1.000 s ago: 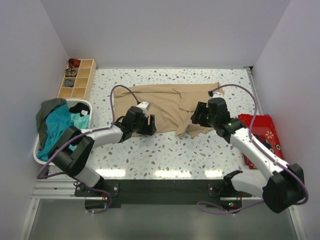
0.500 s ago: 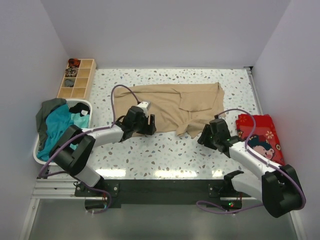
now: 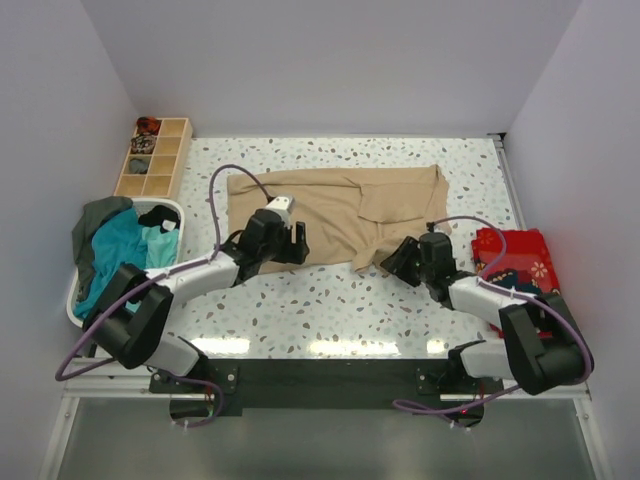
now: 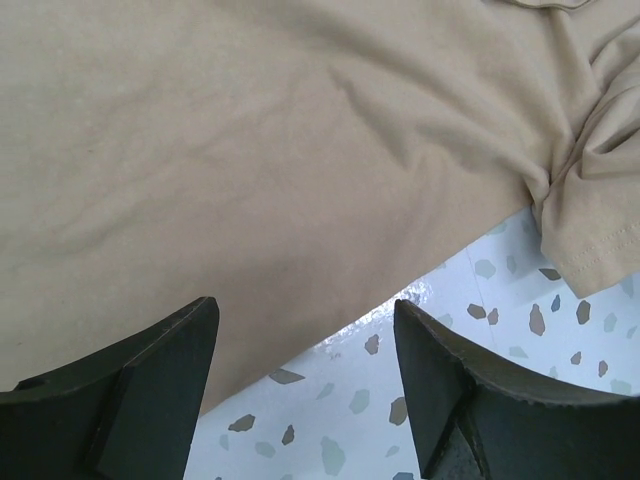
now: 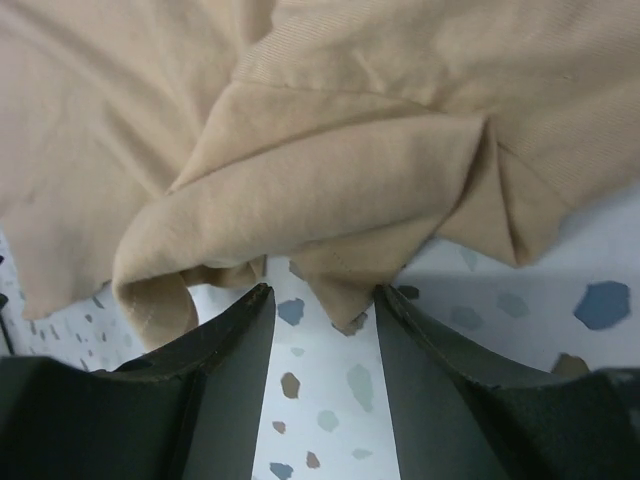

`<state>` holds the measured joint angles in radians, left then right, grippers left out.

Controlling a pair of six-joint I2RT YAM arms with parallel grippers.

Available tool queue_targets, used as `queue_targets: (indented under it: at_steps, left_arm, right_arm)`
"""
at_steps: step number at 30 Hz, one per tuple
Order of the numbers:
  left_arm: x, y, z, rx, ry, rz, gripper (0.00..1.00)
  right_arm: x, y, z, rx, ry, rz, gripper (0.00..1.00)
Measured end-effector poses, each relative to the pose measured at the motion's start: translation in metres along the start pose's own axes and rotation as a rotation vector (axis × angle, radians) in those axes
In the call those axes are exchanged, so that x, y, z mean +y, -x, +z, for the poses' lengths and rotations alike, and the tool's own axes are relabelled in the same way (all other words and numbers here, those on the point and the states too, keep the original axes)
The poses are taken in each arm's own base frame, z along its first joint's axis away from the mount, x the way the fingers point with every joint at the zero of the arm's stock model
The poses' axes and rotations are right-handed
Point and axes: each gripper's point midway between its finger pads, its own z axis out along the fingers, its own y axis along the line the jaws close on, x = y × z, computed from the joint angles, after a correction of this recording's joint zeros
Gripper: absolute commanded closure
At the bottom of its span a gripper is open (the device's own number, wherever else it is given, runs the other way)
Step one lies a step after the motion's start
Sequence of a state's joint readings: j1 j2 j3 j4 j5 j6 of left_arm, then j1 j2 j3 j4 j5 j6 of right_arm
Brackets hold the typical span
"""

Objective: Fold and stack the t-shirts
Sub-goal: Grap the side of the flattened tshirt closest away from the robot with both arms

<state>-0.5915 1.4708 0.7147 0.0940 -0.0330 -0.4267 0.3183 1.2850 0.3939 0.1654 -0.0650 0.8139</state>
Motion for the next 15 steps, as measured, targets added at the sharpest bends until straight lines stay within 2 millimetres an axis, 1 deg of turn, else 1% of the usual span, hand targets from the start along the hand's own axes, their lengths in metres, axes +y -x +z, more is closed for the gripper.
queue_targets:
  at_steps: [2, 3, 4, 5, 6, 7, 9, 11, 14, 15]
  left_arm:
    - [0.001, 0.001, -0.002, -0.004, 0.007, 0.000, 0.24]
    - [0.003, 0.000, -0.003, -0.004, 0.014, -0.001, 0.24]
    - [0.004, -0.001, -0.003, -0.003, 0.018, -0.001, 0.23]
    - [0.005, -0.002, -0.004, -0.001, 0.027, -0.003, 0.23]
    - [0.007, -0.002, -0.005, 0.000, 0.035, -0.005, 0.23]
    - [0.009, -0.003, -0.006, -0.001, 0.045, -0.008, 0.23]
    - [0.016, -0.007, -0.011, 0.001, 0.069, -0.026, 0.22]
    - [0.025, -0.012, -0.018, 0.001, 0.093, -0.049, 0.21]
    - [0.050, -0.023, -0.034, -0.007, 0.155, -0.108, 0.19]
    - [0.058, -0.027, -0.039, -0.008, 0.178, -0.129, 0.18]
  right_arm:
    - [0.007, 0.000, 0.006, 0.002, 0.033, 0.014, 0.55]
    - [0.009, 0.000, 0.008, 0.004, 0.045, 0.019, 0.59]
    - [0.010, 0.001, 0.009, 0.004, 0.052, 0.022, 0.66]
    - [0.011, 0.000, 0.011, 0.004, 0.057, 0.025, 0.85]
    - [0.011, 0.000, 0.012, 0.007, 0.057, 0.027, 0.95]
    - [0.009, -0.002, 0.013, 0.014, 0.050, 0.031, 0.99]
    - [0.006, -0.007, 0.014, 0.033, 0.044, 0.040, 1.00]
    - [0.006, -0.008, 0.014, 0.036, 0.045, 0.039, 1.00]
    - [0.005, -0.009, 0.010, 0.043, 0.038, 0.034, 1.00]
    - [0.003, -0.010, 0.005, 0.047, 0.028, 0.028, 1.00]
